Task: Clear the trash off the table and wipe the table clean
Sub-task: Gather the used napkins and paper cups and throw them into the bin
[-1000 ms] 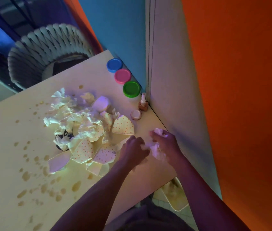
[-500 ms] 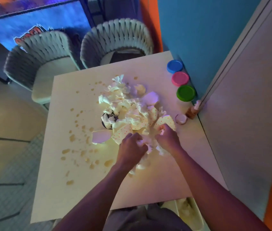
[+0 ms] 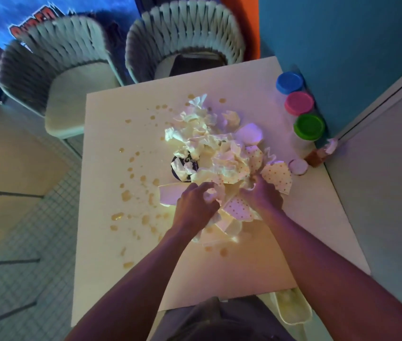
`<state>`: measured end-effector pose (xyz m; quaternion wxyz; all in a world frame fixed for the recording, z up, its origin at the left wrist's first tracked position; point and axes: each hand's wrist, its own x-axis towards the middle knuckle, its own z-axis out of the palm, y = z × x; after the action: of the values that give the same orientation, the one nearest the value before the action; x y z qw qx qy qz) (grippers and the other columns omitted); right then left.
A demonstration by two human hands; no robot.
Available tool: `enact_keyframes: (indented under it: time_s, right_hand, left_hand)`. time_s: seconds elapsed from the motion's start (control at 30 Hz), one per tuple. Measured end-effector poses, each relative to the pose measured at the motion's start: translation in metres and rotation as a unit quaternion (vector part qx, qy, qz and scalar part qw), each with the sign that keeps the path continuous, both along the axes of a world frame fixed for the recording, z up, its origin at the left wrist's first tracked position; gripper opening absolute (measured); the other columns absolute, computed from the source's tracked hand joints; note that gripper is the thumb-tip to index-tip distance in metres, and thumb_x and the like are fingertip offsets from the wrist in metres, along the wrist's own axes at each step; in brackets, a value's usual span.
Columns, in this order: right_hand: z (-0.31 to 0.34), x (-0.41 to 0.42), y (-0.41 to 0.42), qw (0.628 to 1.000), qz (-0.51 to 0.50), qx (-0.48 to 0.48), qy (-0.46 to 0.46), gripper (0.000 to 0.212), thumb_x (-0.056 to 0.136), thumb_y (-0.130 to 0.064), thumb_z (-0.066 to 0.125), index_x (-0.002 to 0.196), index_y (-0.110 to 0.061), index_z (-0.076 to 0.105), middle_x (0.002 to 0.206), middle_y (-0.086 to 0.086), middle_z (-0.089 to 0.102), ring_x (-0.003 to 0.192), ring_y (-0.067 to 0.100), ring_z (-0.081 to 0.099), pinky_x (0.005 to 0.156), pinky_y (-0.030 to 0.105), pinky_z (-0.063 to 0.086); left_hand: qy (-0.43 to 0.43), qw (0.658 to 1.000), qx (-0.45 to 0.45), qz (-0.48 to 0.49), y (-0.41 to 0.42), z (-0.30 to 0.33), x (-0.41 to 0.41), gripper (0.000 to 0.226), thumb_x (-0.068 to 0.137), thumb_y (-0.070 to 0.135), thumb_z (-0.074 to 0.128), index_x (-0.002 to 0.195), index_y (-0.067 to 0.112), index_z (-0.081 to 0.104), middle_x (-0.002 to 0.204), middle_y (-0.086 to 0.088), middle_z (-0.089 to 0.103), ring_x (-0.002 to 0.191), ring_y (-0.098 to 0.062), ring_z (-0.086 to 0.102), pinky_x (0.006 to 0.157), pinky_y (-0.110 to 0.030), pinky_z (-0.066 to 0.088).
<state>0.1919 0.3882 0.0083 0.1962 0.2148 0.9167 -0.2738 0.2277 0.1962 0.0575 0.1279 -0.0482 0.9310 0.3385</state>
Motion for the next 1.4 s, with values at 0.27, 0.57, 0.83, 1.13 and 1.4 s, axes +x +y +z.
enact_keyframes:
  time_s: [0.27,0.57,0.83,1.13,1.4]
  right_hand:
    - [-0.005,0.004,-0.016,0.998,-0.041,0.031,0.020,0.040,0.089,-0.042,0.057,0.126,-0.029,0.059,0.117,0.010,0.067,0.109,0.036,0.061,0.084,0.039,0.047]
    - [0.015,0.035,-0.008,0.983,-0.167,0.013,0.073,0.031,0.082,-0.034,0.064,0.109,-0.018,0.059,0.108,0.012,0.068,0.099,0.037,0.062,0.075,0.036,0.044]
    - [0.040,0.106,0.012,0.945,-0.264,-0.047,0.190,0.031,0.085,-0.014,0.057,0.115,-0.021,0.055,0.103,0.014,0.069,0.093,0.040,0.062,0.071,0.036,0.041]
    - [0.034,0.240,0.052,0.890,-0.401,-0.093,0.194,0.019,0.073,-0.025,0.049,0.079,-0.031,0.065,0.068,-0.001,0.066,0.064,0.026,0.063,0.068,0.037,0.054]
    - [0.019,0.393,0.082,0.796,-0.566,-0.151,0.151,0.034,0.069,-0.039,0.046,0.082,-0.019,0.069,0.080,0.006,0.071,0.083,0.032,0.066,0.074,0.037,0.053]
  left_hand:
    - [0.018,0.999,0.027,-0.041,-0.027,-0.012,-0.024,0.029,0.081,0.025,0.074,0.109,0.030,0.076,0.100,0.005,0.059,0.090,-0.022,0.064,0.077,-0.033,0.050]
    - [0.052,0.994,0.070,-0.068,-0.021,-0.011,-0.031,0.026,0.083,0.029,0.076,0.109,0.024,0.075,0.096,0.003,0.056,0.088,-0.022,0.062,0.076,-0.031,0.047]
    - [0.061,0.980,0.110,-0.155,0.037,0.006,-0.002,0.025,0.080,0.024,0.077,0.105,0.022,0.075,0.100,0.005,0.059,0.091,-0.019,0.063,0.084,-0.029,0.049]
    - [0.047,0.947,0.102,-0.300,0.124,0.006,0.094,0.026,0.078,0.024,0.079,0.104,0.022,0.075,0.099,0.006,0.058,0.092,-0.015,0.064,0.081,-0.021,0.044]
    - [0.063,0.904,0.051,-0.419,0.174,-0.003,0.205,0.028,0.079,0.029,0.078,0.106,0.023,0.072,0.100,-0.002,0.061,0.088,-0.021,0.065,0.077,-0.027,0.047]
